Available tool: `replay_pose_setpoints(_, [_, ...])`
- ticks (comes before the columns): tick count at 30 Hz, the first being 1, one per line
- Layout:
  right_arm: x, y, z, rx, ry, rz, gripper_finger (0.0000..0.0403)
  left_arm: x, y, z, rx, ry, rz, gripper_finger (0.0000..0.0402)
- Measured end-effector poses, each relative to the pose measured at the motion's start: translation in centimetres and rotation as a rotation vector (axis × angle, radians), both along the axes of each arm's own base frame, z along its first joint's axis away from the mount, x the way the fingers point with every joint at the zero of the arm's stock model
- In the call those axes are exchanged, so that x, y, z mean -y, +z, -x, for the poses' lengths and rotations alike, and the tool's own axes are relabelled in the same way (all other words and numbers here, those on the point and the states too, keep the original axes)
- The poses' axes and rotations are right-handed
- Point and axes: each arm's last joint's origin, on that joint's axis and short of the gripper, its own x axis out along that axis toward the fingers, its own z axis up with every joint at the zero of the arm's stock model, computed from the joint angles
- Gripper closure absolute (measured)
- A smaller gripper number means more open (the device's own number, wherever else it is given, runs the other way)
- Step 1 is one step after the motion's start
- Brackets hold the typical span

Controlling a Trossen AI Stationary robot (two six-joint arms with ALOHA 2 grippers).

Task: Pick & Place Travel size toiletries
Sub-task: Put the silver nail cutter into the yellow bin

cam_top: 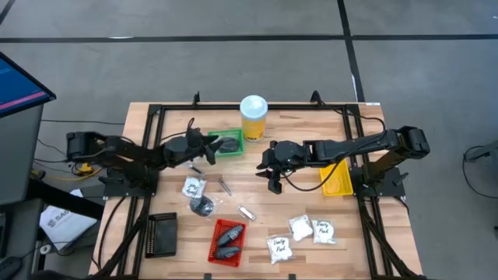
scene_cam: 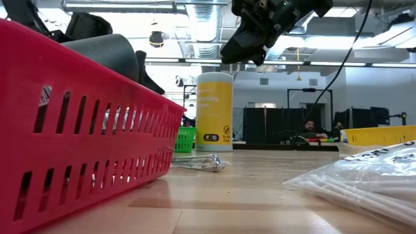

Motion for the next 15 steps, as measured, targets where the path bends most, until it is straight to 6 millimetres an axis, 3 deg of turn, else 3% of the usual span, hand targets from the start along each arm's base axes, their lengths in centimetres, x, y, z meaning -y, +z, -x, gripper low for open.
replay_pose_setpoints(6, [0.0,0.0,0.0,0.0,0.0,0.0,0.0301,0.4,1.3,0.9,-0.047,-0.071,-0.075,0.0237])
replay_pose_setpoints(10, [0.0,0.0,0.0,0.0,0.0,0.0,0.0301,1.0,1.0,1.8,-0.201,-0.222,-0.103,0.0238])
replay_pose_setpoints(15, [0.0,0.0,0.0,0.0,0.0,0.0,0.0301,1.4,0.1,3.4,-0.421,-0.284,-0.116,0.0237])
